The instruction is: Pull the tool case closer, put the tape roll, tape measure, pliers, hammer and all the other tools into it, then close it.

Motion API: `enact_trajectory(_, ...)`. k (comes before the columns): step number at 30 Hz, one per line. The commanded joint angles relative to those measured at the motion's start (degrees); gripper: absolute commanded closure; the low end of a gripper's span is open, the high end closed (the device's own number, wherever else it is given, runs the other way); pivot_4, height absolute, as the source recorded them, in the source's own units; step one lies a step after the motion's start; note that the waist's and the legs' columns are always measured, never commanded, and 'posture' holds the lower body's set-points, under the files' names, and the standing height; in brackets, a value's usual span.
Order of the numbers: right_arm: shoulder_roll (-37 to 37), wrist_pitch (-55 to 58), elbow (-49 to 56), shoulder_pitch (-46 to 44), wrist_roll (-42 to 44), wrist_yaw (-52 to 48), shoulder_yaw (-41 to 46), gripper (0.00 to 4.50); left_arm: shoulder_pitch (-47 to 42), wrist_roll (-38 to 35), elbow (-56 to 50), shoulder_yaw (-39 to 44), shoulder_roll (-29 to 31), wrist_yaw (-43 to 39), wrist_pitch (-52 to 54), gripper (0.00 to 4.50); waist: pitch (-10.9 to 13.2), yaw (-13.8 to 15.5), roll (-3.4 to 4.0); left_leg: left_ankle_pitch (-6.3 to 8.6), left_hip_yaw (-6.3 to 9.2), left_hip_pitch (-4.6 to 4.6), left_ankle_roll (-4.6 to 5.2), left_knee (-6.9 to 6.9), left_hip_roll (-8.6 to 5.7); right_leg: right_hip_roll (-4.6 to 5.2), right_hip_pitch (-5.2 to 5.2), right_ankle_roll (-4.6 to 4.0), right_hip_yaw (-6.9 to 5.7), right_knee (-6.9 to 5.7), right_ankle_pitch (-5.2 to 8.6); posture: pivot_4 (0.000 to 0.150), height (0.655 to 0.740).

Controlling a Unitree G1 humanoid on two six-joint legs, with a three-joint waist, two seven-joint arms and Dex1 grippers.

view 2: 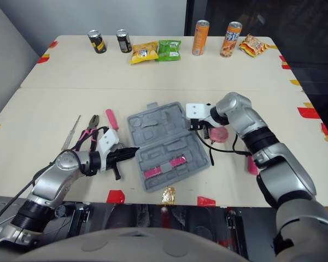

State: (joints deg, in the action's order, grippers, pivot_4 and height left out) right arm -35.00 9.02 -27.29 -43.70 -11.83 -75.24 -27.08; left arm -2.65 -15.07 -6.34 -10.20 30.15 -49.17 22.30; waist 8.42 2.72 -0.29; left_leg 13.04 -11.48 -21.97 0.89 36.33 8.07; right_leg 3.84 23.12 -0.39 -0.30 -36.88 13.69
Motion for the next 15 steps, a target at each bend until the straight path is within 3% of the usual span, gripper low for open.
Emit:
enact_trajectory(1, 0.4, 1.0, 3.5, 0.8, 0.1, -1.7, -0.6, 4.50, -0.9, 0.2, -1.4, -0.6, -0.3, 0.3, 1.1, 4.43, 0.0, 0.0, 0.00, 0.00, 0.00, 0.00, 0.00, 0.00, 0.00, 0.00, 0.00, 0.00, 0.00, 0.00, 0.00, 0.150, 0.7400)
enact_trajectory(15, -0.6, 7.6, 12.3, 6.1, 1.5, -2.9, 0.7, 4.50, -3.9, 0.3, -2.1, -1.1, 1.1, -1.6, 4.6, 4.43, 0.0, 0.2, 0.00, 0.00, 0.00, 0.02, 0.00, 0.00, 0.01, 0.00, 0.00, -0.04, -0.01, -0.03, 0.02, 0.150, 0.7400)
